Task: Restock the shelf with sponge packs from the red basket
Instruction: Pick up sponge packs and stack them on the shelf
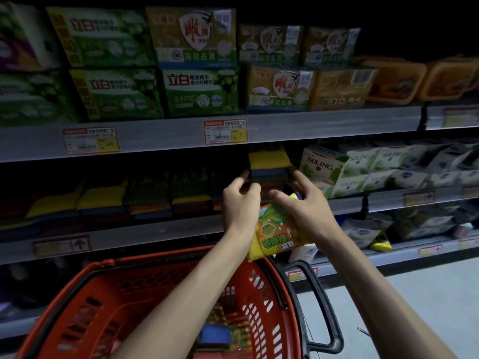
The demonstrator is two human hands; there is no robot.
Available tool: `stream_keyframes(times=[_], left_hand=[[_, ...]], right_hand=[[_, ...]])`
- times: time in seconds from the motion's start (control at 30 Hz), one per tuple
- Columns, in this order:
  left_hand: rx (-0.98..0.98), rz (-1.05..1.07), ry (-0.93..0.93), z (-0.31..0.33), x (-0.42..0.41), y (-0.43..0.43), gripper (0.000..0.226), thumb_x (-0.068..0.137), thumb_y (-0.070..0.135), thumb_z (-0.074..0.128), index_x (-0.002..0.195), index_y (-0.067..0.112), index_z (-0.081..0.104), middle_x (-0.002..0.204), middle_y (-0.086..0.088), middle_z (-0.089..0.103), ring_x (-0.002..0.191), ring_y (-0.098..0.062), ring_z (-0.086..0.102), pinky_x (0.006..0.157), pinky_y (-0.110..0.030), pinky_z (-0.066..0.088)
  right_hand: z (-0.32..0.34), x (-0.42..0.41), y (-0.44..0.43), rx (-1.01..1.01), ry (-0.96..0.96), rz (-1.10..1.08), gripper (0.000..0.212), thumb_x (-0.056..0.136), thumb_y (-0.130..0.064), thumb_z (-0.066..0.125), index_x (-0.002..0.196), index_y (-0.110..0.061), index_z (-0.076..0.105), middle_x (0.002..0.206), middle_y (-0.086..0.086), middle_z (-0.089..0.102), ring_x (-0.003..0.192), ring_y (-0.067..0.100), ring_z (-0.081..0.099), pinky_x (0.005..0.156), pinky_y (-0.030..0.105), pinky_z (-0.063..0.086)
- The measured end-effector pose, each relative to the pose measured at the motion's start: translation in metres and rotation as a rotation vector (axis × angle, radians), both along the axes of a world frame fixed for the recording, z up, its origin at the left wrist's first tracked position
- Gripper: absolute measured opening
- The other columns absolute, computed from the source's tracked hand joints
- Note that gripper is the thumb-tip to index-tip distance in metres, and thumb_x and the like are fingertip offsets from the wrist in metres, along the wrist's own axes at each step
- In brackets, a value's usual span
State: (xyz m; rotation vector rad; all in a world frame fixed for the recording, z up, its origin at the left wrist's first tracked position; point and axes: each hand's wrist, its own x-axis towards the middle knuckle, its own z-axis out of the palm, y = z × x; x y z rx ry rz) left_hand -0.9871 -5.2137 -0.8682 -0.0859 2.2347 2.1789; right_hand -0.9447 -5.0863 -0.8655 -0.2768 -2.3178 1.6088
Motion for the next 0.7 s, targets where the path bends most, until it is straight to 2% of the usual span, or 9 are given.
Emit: stream_keyframes(times=[0.07,0.17,0.33,0.4,0.47,0.53,0.63,0.7], left_hand=[[-0.014,0.010,-0.007,0.002,0.000,0.000,0.034,0.087,0.026,0.057,0.115,0.015,0.071,0.100,-0.007,0.075,0.089,-0.023,0.071,0.071,-0.031,0.053],[-0.016,0.015,-0.009,0.004,0.002,0.001,0.043,0.080,0.032,0.055,0.116,0.015,0.071,0.103,-0.007,0.075,0.093,-0.026,0.071,0.079,-0.039,0.058],[-0.020,0.025,-0.007,0.005,0.002,-0.002,0.017,0.092,0.022,0.058,0.102,0.021,0.071,0.092,-0.003,0.072,0.086,-0.020,0.069,0.076,-0.034,0.055],[-0.028,0.026,-0.010,0.006,0.002,-0.003,0.012,0.094,0.019,0.058,0.092,0.024,0.068,0.087,-0.001,0.070,0.083,-0.019,0.068,0.074,-0.033,0.054],[-0.032,0.024,-0.009,0.007,0.002,-0.003,0.011,0.094,0.019,0.058,0.095,0.022,0.068,0.087,-0.002,0.070,0.083,-0.020,0.068,0.073,-0.033,0.054],[-0.023,0.012,-0.009,0.009,0.004,-0.003,0.019,0.092,0.024,0.058,0.104,0.016,0.070,0.092,-0.005,0.071,0.084,-0.022,0.069,0.072,-0.032,0.055],[-0.015,0.002,-0.027,0.012,0.007,-0.002,0.046,0.082,0.036,0.055,0.119,0.013,0.067,0.104,-0.011,0.072,0.093,-0.027,0.071,0.078,-0.038,0.058],[-0.011,0.001,-0.019,0.012,0.008,-0.002,0.044,0.083,0.035,0.055,0.119,0.012,0.067,0.104,-0.011,0.072,0.094,-0.029,0.070,0.075,-0.036,0.056]], right_hand=[[0.000,-0.001,0.000,0.003,-0.005,-0.009,0.040,0.087,-0.028,0.078,0.124,-0.037,0.064,0.105,-0.022,0.072,0.096,-0.001,0.071,0.092,0.039,0.059],[0.001,-0.002,-0.002,0.022,-0.018,-0.017,0.044,0.086,-0.033,0.078,0.127,-0.035,0.063,0.112,-0.016,0.073,0.098,0.001,0.071,0.092,0.042,0.059],[-0.002,-0.005,0.000,0.057,-0.041,-0.029,0.090,0.070,-0.061,0.076,0.150,-0.030,0.046,0.145,-0.006,0.059,0.124,0.012,0.062,0.102,0.044,0.054],[-0.002,-0.006,0.001,0.060,-0.042,-0.040,0.096,0.069,-0.064,0.076,0.152,-0.030,0.043,0.149,-0.005,0.055,0.127,0.013,0.060,0.105,0.045,0.053],[-0.003,-0.006,0.002,0.062,-0.040,-0.050,0.096,0.070,-0.064,0.076,0.153,-0.030,0.042,0.152,-0.005,0.052,0.131,0.013,0.057,0.107,0.045,0.051],[-0.004,-0.007,0.003,0.060,-0.050,-0.049,0.096,0.070,-0.063,0.076,0.153,-0.029,0.043,0.153,-0.004,0.051,0.133,0.014,0.055,0.108,0.045,0.050],[-0.005,-0.009,0.003,0.063,-0.058,-0.057,0.095,0.068,-0.066,0.076,0.150,-0.030,0.045,0.150,-0.002,0.054,0.130,0.016,0.058,0.105,0.047,0.052],[-0.004,-0.009,0.002,0.060,-0.062,-0.055,0.096,0.068,-0.065,0.075,0.151,-0.029,0.044,0.151,-0.001,0.052,0.132,0.015,0.056,0.106,0.047,0.052]])
